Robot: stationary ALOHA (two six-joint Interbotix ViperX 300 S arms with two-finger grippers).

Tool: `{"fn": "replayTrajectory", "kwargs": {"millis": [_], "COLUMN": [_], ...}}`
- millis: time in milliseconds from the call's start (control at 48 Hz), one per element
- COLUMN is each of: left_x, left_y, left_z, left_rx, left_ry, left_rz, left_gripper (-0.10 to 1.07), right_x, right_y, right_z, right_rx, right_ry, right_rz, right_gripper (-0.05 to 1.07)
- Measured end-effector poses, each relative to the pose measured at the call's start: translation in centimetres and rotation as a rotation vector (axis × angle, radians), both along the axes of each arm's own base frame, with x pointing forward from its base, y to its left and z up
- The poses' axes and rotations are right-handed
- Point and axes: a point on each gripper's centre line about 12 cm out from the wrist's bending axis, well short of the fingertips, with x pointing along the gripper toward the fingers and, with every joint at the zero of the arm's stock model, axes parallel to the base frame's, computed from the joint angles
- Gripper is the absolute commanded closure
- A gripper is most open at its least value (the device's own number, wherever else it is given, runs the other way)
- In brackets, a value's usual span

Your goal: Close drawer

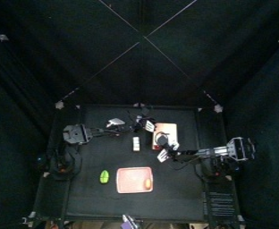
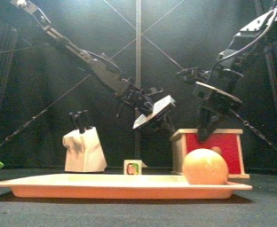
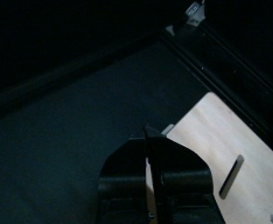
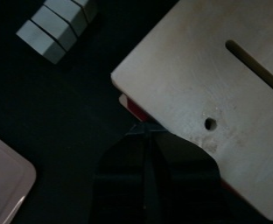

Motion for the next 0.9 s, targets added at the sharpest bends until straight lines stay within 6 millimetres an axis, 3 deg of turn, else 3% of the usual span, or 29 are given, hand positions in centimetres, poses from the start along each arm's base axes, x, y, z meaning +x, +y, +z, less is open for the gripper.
{"fn": "replayTrajectory", "kwargs": {"millis": [229, 521, 896], "left_x": [-1.5, -3.8, -7.6], "left_y": [-0.6, -3.0, -10.2], "left_z": [3.3, 4.3, 5.1], "left_rx": [0.023, 0.033, 0.095], "left_ry": [-0.039, -0.022, 0.023], "left_rz": [0.008, -0.026, -0.185], "left_gripper": [0.68, 0.68, 0.68], "right_x": [0.4, 0.4, 0.4], "right_y": [1.1, 1.8, 2.1], "right_z": [0.5, 1.1, 1.1], "right_rx": [-0.006, -0.005, -0.002], "right_ry": [-0.015, -0.034, -0.035], "right_rz": [0.039, 0.062, 0.069], "right_gripper": [0.77, 0.77, 0.77]}}
